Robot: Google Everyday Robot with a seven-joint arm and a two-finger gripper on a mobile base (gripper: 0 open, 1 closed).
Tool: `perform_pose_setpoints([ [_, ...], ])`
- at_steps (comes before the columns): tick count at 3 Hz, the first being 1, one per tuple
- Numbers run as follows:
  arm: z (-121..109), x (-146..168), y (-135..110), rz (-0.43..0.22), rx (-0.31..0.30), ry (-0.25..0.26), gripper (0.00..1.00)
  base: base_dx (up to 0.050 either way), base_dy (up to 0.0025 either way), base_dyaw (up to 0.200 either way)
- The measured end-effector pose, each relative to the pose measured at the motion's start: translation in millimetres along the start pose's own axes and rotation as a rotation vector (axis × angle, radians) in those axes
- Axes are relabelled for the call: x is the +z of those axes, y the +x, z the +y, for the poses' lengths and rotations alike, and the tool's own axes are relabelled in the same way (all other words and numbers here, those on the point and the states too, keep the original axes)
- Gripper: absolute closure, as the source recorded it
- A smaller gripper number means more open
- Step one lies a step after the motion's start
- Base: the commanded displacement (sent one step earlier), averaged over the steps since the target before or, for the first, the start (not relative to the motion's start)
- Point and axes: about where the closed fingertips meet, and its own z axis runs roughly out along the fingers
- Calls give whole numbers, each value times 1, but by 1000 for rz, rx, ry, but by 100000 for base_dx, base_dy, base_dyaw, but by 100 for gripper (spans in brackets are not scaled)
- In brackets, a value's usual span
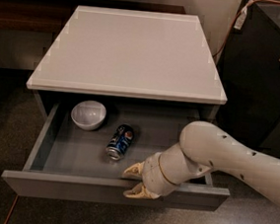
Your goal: Pick pepsi can from top drawer and place on counter
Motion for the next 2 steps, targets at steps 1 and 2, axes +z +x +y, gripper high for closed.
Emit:
perform_pose_setpoints([
  [1, 9, 0, -10, -4, -31, -3, 82, 0, 0, 0],
  [2, 10, -1, -13, -3, -38, -3, 58, 0, 0, 0],
])
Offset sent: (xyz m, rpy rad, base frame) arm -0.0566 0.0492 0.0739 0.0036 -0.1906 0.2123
